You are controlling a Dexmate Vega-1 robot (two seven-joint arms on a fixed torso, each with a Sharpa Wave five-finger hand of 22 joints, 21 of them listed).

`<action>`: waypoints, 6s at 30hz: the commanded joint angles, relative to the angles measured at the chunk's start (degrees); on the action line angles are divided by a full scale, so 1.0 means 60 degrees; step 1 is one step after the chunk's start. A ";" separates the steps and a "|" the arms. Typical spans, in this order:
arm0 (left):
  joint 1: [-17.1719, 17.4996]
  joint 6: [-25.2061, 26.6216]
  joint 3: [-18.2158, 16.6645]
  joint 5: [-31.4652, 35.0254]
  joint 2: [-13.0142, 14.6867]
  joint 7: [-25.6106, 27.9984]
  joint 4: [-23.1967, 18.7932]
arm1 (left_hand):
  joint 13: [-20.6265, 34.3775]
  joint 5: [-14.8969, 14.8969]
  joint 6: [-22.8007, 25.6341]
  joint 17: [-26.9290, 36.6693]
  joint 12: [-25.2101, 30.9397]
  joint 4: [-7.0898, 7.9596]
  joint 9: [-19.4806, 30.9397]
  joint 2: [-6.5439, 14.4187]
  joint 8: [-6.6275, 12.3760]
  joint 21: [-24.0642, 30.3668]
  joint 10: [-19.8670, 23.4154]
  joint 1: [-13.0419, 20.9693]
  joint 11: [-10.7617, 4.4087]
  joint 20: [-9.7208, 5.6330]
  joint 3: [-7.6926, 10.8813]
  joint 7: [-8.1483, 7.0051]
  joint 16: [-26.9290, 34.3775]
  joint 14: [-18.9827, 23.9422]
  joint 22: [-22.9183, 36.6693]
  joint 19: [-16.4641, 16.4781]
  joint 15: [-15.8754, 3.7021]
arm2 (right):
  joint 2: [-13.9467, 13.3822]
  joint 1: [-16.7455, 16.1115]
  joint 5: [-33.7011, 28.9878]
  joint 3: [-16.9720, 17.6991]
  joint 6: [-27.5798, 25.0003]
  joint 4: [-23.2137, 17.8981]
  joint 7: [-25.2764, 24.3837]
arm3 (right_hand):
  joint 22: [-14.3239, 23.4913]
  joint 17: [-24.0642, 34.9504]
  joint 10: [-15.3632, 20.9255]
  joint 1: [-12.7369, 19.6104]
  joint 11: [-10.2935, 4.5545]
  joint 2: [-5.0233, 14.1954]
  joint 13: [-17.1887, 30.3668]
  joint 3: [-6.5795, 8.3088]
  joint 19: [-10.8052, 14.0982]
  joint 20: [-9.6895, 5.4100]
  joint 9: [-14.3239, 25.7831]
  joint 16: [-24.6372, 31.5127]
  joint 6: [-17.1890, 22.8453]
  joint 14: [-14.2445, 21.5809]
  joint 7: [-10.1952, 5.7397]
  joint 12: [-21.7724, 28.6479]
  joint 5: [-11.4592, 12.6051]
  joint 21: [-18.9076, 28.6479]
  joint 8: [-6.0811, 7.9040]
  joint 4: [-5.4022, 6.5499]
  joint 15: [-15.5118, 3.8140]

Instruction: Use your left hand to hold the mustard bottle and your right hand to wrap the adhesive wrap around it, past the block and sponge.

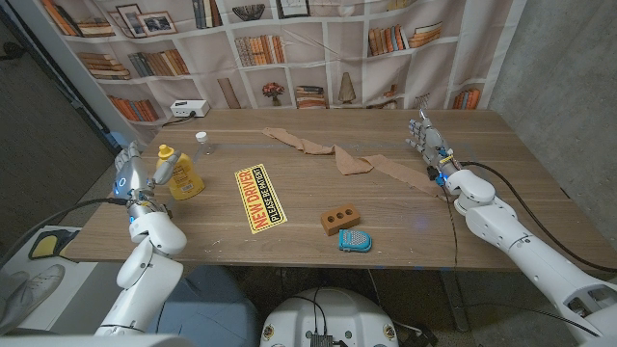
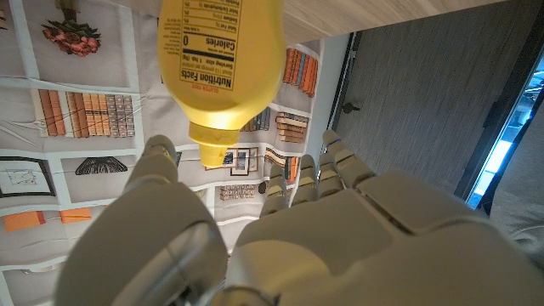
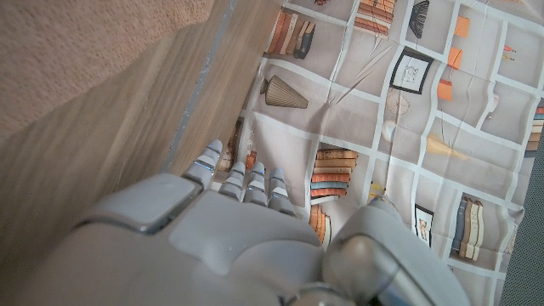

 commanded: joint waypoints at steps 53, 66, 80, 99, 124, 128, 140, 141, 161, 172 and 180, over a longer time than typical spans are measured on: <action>-0.0538 0.0191 0.0469 0.0160 -0.0127 -0.0037 0.0670 | 0.0214 0.0037 0.0249 0.0143 0.0299 -0.0006 0.0023 0.0284 0.0097 0.0071 0.0600 -0.0007 -0.0908 0.0169 -0.0258 -0.0085 0.0188 -0.0067 0.0058 -0.0028 0.0190 | 0.0043 0.0339 -0.0048 -0.0081 -0.0158 0.0301 0.0110 | 0.0027 0.0003 0.0020 -0.0030 0.0006 0.0043 0.0039 -0.0002 -0.0032 0.0032 0.0039 0.0026 0.0060 -0.0008 0.0007 -0.0003 -0.0015 0.0057 0.0024 -0.0125 -0.0087; -0.0671 0.0108 0.0528 0.0120 -0.0106 -0.0099 0.0833 | 0.0237 0.0036 0.0264 0.0186 0.0334 -0.0016 0.0031 0.0292 0.0104 0.0111 0.0658 -0.0019 -0.1064 0.0212 -0.0296 -0.0141 0.0326 0.0305 0.0073 0.0010 0.0182 | 0.0092 0.0431 -0.0087 -0.0124 -0.0146 0.0424 0.0135 | 0.0027 0.0002 0.0020 -0.0031 0.0001 0.0048 0.0040 -0.0001 -0.0022 0.0039 0.0039 0.0024 0.0058 -0.0013 0.0000 -0.0003 -0.0015 0.0060 0.0022 -0.0133 -0.0095; -0.0822 0.0066 0.0645 0.0089 -0.0176 -0.0123 0.1050 | 0.0268 0.0039 0.0197 0.0202 0.0381 -0.0077 0.0037 0.0245 0.0082 0.0157 0.0741 0.0034 -0.1400 0.0366 -0.0342 -0.0275 0.0486 0.0881 0.0093 0.0044 0.0060 | 0.0089 0.0448 -0.0103 -0.0126 -0.0169 0.0468 0.0108 | 0.0027 0.0003 0.0017 -0.0036 -0.0010 0.0052 0.0040 -0.0002 -0.0027 0.0037 0.0040 0.0026 0.0060 -0.0009 0.0009 -0.0004 -0.0017 0.0058 0.0022 -0.0139 -0.0111; -0.0881 -0.0328 0.0634 -0.0169 -0.0152 -0.0245 0.1241 | 0.0364 0.0046 0.0280 0.0239 0.0491 -0.0102 0.0058 0.0259 0.0130 0.0494 0.0952 0.0139 -0.1765 0.0925 -0.0405 -0.0394 0.0793 0.1939 0.0153 0.0735 -0.0636 | 0.0026 0.0369 -0.0107 -0.0095 -0.0241 0.0320 0.0008 | 0.0027 0.0003 0.0025 -0.0040 0.0002 0.0063 0.0040 0.0001 -0.0021 0.0037 0.0040 0.0024 0.0055 -0.0011 0.0010 -0.0001 -0.0017 0.0060 0.0019 -0.0146 -0.0105; -0.1086 -0.0866 0.0765 -0.0447 -0.0023 -0.0585 0.1643 | 0.1386 0.0204 0.3154 0.0893 0.2580 -0.0313 0.0703 0.0877 0.1284 0.2109 0.3791 0.1710 -0.2793 0.0574 -0.0244 -0.0538 0.2331 0.5791 0.0698 0.3006 -0.2541 | -0.0029 0.0383 -0.0126 -0.0097 -0.0345 0.0222 -0.0028 | 0.0027 0.0005 0.0019 -0.0053 -0.0010 0.0089 0.0040 0.0008 -0.0024 0.0034 0.0040 0.0028 0.0057 -0.0004 -0.0005 -0.0004 -0.0018 0.0059 0.0018 -0.0148 -0.0096; -0.1129 -0.1021 0.0773 -0.0543 -0.0043 -0.0601 0.1724 | 0.1627 0.0246 0.3784 0.1187 0.3038 -0.0268 0.0874 0.0977 0.1598 0.2273 0.4322 0.1888 -0.2738 0.0484 -0.0310 -0.0514 0.2646 0.6118 0.0792 0.3027 -0.2657 | -0.0043 0.0378 -0.0126 -0.0093 -0.0349 0.0201 -0.0023 | 0.0027 0.0006 0.0019 -0.0057 0.0002 0.0092 0.0040 0.0008 -0.0027 0.0033 0.0040 0.0029 0.0056 -0.0004 -0.0007 -0.0004 -0.0019 0.0058 0.0018 -0.0148 -0.0104; -0.1197 -0.1446 0.0825 -0.0794 -0.0057 -0.0743 0.1913 | 0.2335 0.0332 0.4531 0.2157 0.3949 -0.0312 0.1383 0.1156 0.2174 0.2728 0.4902 0.2659 -0.2849 0.0286 -0.0432 -0.0537 0.3613 0.6637 0.1090 0.3137 -0.2947 | -0.0115 0.0314 -0.0124 -0.0054 -0.0354 0.0075 -0.0048 | 0.0027 0.0007 0.0019 -0.0067 -0.0007 0.0103 0.0040 0.0010 -0.0023 0.0036 0.0040 0.0027 0.0065 -0.0009 -0.0015 -0.0004 -0.0020 0.0059 0.0021 -0.0148 -0.0112; -0.1197 -0.1454 0.0824 -0.0795 -0.0057 -0.0744 0.1915 | 0.2475 0.0352 0.4588 0.2347 0.4097 -0.0307 0.1487 0.1200 0.2259 0.2821 0.4957 0.2772 -0.2848 0.0259 -0.0461 -0.0579 0.3797 0.6698 0.1168 0.3142 -0.2966 | -0.0115 0.0314 -0.0124 -0.0054 -0.0355 0.0074 -0.0049 | 0.0027 0.0007 0.0020 -0.0067 -0.0004 0.0104 0.0040 0.0010 -0.0020 0.0030 0.0040 0.0027 0.0065 -0.0008 -0.0013 -0.0003 -0.0020 0.0060 0.0021 -0.0148 -0.0112; -0.1158 -0.2694 0.0797 -0.1206 -0.0328 -0.0338 0.2196 | 0.6362 0.0744 0.3661 0.4627 0.7138 -0.0037 0.5433 0.2216 0.5027 0.5585 0.5375 0.5590 -0.3275 0.0274 -0.0307 -0.0835 0.6695 0.7009 0.3028 0.2807 -0.3482 | -0.0168 0.0087 -0.0020 0.0045 -0.0273 -0.0094 -0.0076 | 0.0027 0.0008 0.0019 -0.0071 -0.0013 0.0142 0.0039 0.0026 -0.0014 0.0025 0.0040 0.0030 0.0074 -0.0001 -0.0037 -0.0004 -0.0019 0.0062 0.0023 -0.0148 -0.0110; -0.1011 -0.3528 0.0684 -0.1586 -0.0676 0.0023 0.1792 | 0.6495 0.0556 0.3246 0.4701 0.7183 0.0156 0.6052 0.2160 0.5348 0.6193 0.5269 0.5958 -0.3299 0.0219 0.0116 -0.0851 0.6760 0.6917 0.3350 0.2548 -0.3514 | -0.0152 0.0054 0.0020 0.0077 -0.0127 0.0001 0.0011 | 0.0027 0.0009 0.0031 -0.0075 -0.0015 0.0164 0.0039 0.0036 -0.0012 0.0026 0.0040 0.0030 0.0074 -0.0003 -0.0039 0.0001 -0.0020 0.0062 0.0021 -0.0147 -0.0115; -0.1010 -0.3510 0.0729 -0.1551 -0.0815 0.0052 0.1517 | 0.6436 0.0492 0.3335 0.4633 0.7200 0.0187 0.6095 0.2103 0.5448 0.6424 0.5406 0.6002 -0.3359 0.0157 0.0153 -0.0916 0.6760 0.6974 0.3438 0.2522 -0.3582 | -0.0078 0.0061 0.0084 0.0080 -0.0075 0.0074 0.0059 | 0.0027 0.0009 0.0031 -0.0076 -0.0015 0.0172 0.0039 0.0040 -0.0009 0.0021 0.0040 0.0030 0.0075 0.0000 -0.0036 0.0000 -0.0021 0.0063 0.0021 -0.0148 -0.0113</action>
